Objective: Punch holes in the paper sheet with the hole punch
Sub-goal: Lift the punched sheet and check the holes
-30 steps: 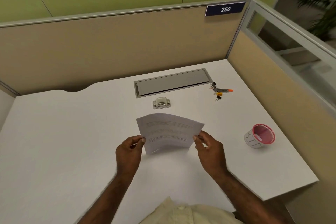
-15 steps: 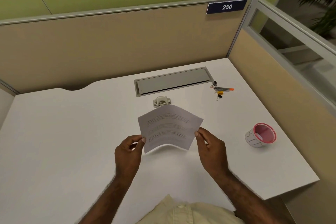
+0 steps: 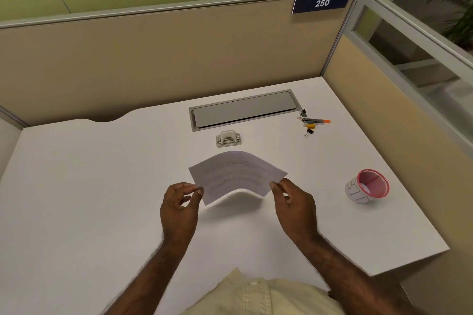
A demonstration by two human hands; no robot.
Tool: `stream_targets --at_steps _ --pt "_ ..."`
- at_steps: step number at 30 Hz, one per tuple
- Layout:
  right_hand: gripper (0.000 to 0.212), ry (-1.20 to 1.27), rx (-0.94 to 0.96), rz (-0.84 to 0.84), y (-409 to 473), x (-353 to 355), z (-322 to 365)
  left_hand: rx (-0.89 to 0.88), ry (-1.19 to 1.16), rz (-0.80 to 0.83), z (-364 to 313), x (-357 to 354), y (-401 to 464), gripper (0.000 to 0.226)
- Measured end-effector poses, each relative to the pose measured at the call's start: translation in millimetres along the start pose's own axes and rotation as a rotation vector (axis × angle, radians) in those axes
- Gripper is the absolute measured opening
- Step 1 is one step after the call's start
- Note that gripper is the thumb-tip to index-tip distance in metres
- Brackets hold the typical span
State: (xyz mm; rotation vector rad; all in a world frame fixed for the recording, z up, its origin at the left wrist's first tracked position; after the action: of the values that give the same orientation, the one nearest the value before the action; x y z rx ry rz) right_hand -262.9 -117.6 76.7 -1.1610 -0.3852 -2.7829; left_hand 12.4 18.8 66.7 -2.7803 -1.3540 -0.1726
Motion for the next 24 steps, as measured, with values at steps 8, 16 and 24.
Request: stream_targets --at_steps 8,16,24 --pt "0.023 0.024 0.003 -0.058 -6.4 18.0 -1.1 -0.002 -0.048 -0.002 -15.9 -2.3 -15.3 0.014" --pt "0.025 -0.034 -0.015 -0.001 -18.4 19.3 -20.6 0.118 -0.002 0.070 6.8 -10.4 -37.6 0.008" --pt "0.020 -0.022 -0.030 0.020 -17.5 15.8 -30.0 0.021 0.053 0.098 7.6 -8.8 -43.4 0.011"
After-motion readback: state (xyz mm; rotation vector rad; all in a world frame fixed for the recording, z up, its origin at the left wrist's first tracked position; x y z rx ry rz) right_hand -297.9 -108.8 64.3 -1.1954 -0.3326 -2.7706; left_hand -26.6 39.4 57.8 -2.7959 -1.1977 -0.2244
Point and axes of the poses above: each hand's wrist, its own y-axis towards the middle knuckle, its own x-axis out of the back of the hand, z = x × y, the point moved 6 cm from there along y, towards the middle knuckle, and after that the axes turned 11 degrees about -y, right-handed, at the moved point
